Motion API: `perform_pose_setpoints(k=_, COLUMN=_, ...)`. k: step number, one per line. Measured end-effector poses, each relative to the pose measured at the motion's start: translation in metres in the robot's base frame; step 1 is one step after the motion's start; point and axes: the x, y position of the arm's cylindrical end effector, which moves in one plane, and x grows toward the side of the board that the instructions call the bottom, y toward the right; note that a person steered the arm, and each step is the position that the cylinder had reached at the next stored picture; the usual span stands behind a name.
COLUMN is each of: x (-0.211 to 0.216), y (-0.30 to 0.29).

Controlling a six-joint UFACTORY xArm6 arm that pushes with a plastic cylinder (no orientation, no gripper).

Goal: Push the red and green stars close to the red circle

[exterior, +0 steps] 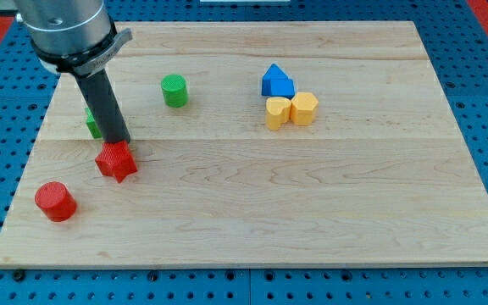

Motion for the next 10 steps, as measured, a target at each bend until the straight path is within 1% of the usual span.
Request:
perform_pose_setpoints(k=1, x=0.001, y=0.000)
perform_pose_setpoints(k=2, x=0.006, y=0.012)
perform_pose_setpoints(k=3, x=0.006, y=0.050)
perform_pose_setpoints(k=4, x=0.026, y=0.075)
perform_pose_setpoints(k=5, x=0.045, y=0.073)
perform_pose_setpoints(k=6, x=0.045, y=0.052)
perform_pose_setpoints(k=7, x=0.045, y=-0.006)
perform_pose_setpoints(k=8, x=0.045, y=-0.034)
perform_pose_setpoints(k=10, x=0.037, y=-0.012)
